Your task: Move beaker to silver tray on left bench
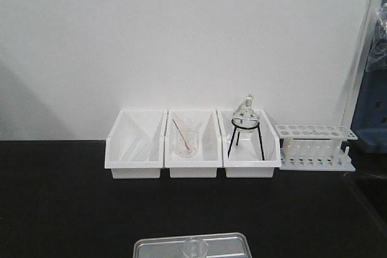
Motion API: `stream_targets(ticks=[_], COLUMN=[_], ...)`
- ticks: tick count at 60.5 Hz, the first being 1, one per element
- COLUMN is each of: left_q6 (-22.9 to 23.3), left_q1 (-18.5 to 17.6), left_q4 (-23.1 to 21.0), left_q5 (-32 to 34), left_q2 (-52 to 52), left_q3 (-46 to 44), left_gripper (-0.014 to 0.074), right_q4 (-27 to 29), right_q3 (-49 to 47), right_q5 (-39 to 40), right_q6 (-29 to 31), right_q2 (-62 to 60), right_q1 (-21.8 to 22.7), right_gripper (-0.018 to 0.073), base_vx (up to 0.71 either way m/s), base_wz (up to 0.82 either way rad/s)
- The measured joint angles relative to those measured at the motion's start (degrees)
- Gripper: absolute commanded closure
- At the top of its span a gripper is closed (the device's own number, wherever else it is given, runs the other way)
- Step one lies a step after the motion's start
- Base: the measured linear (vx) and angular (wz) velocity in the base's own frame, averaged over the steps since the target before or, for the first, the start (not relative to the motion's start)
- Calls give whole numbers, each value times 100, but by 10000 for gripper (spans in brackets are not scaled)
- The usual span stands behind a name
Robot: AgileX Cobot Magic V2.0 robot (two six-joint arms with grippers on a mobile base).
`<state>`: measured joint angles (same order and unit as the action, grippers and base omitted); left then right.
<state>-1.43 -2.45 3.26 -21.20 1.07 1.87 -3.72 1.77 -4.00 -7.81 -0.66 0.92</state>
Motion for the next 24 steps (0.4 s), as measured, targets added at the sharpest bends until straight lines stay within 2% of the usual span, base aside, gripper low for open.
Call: stream_targets(ticks=[24], left_q6=[0], left_q1=[0], left_q4=[0], left_q5=[0], left_q2=[0], left_q3=[0], left_gripper=[595], right_q4=[0], right_q3=[0], right_q5=[-10], right_q6=[0], right_q2=[0], right_q1=[1], right_gripper=[570], base_vx=[0], base_wz=[0])
